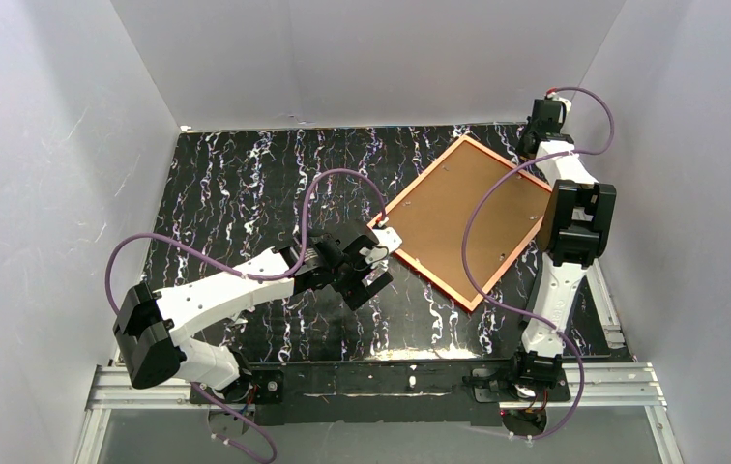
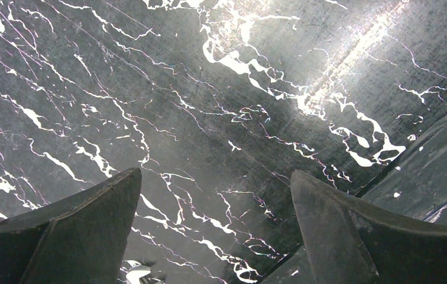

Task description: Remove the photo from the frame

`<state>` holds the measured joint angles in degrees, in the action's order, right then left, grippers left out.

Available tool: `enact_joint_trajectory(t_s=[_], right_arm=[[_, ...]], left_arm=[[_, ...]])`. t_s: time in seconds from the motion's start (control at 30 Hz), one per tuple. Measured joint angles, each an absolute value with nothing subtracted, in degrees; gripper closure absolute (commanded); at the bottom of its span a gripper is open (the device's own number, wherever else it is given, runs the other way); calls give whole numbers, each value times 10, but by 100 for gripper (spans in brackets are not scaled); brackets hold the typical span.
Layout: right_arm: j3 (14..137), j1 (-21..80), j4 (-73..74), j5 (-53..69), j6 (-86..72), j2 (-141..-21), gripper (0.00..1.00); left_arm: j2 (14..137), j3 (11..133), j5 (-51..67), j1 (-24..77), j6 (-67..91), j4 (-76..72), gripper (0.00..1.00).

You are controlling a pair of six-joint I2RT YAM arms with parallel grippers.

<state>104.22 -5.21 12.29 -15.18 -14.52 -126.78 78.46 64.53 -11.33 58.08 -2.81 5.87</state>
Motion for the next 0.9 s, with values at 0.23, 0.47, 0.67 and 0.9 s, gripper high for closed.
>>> enact_joint_trajectory(t_s=[0.23, 0.47, 0.67, 0.9], right_arm=[[1047, -63, 145, -176, -171, -1267, 99], [1048, -72, 176, -209, -187, -1261, 99], [1028, -79, 183, -217, -186, -1246, 99], [988, -83, 178, -176, -171, -1216, 99]], left_arm=[[785, 645, -111, 581, -28, 58, 2], [784, 645, -111, 581, -27, 58, 2], [784, 645, -107, 581, -25, 57, 2], [784, 644, -102, 581, -24, 54, 2]])
